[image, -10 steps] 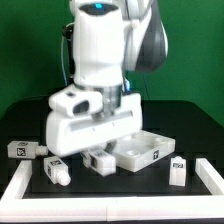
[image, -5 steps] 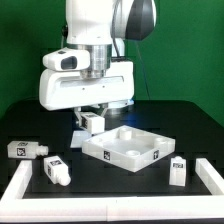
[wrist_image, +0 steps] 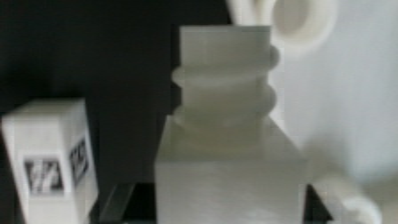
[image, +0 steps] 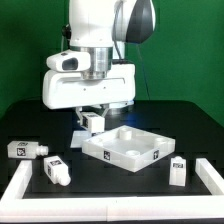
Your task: Assemble one leg
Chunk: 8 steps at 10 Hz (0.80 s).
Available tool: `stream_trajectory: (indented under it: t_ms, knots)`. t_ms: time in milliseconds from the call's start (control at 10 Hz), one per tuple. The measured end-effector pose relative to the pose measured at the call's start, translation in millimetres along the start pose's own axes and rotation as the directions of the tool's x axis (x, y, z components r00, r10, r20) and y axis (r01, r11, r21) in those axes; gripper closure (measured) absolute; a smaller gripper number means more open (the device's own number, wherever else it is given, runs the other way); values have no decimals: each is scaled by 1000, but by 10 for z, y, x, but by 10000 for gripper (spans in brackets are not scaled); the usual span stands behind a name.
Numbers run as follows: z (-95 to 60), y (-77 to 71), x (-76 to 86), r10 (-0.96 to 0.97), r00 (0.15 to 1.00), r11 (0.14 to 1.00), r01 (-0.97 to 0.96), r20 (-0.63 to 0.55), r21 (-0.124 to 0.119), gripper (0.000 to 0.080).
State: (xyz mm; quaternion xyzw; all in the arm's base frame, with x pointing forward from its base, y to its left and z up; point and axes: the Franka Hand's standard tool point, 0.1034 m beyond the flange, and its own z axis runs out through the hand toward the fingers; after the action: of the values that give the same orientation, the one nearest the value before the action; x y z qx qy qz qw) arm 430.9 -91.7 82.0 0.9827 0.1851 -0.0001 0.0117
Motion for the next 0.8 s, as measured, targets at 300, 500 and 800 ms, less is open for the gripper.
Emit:
stream_trajectory:
  t_ms: [300,500,800]
  knots:
    - [292,134,-744,133,990,991,-134,52,17,518]
    - [307,202,-781,122,991,992,-123,52,19,518]
    - [343,196,-807,124,991,992,-125,58,21,518]
